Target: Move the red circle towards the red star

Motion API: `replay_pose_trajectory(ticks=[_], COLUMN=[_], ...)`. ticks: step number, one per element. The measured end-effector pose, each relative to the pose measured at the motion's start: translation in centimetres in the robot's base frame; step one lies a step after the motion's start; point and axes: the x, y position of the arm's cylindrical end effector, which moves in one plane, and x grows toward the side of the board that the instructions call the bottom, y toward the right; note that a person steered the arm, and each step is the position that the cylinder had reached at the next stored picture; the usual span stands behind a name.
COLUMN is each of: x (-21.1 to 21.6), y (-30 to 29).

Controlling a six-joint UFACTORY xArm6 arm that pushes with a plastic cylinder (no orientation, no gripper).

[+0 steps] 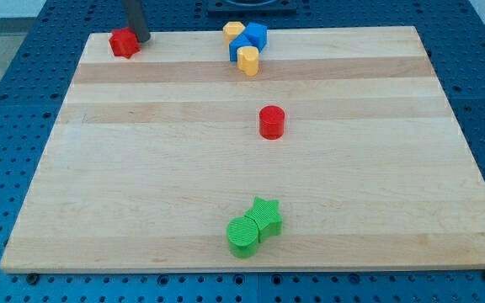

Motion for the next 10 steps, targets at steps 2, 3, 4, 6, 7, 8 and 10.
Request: replay_pose_trajectory(ticks=[2,3,4,6,7,8,10], x=[14.3,21.6,27.0,20.4,17.6,19.0,20.2], y=[3.2,12.7,20.1,23.3,20.8,16.5,11.7])
